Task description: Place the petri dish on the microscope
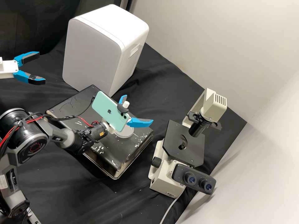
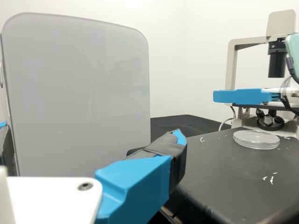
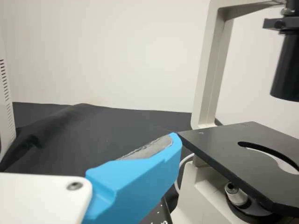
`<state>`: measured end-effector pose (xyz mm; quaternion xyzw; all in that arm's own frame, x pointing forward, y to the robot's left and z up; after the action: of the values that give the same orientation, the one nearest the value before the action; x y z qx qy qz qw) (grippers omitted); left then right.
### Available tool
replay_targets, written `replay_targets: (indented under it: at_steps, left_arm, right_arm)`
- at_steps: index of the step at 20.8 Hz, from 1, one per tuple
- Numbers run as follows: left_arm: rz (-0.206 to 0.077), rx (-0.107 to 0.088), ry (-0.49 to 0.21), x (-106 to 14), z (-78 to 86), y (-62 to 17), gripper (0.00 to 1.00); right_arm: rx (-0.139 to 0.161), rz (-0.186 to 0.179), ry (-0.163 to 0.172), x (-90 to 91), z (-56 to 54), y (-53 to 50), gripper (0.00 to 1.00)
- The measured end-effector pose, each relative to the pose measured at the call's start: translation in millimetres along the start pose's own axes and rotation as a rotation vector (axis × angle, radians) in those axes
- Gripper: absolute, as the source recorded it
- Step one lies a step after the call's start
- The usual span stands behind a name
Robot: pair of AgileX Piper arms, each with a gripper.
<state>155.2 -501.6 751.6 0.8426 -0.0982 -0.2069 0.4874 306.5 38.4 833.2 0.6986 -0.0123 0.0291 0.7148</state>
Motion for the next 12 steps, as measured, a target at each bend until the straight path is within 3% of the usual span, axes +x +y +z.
replay_targets:
  at_steps: [8,12]
  left_arm:
    - [0.000,0.000,0.000,0.0,0.0,0.0,1.00]
    - [0.000,0.000,0.000,0.0,0.0,0.0,1.00]
  right_arm:
    - [0.033,0.034,-0.006,-33.7,13.8,1.3,1.00]
    - [0.033,0.011,-0.031,-47.5,21.8,-7.3,1.00]
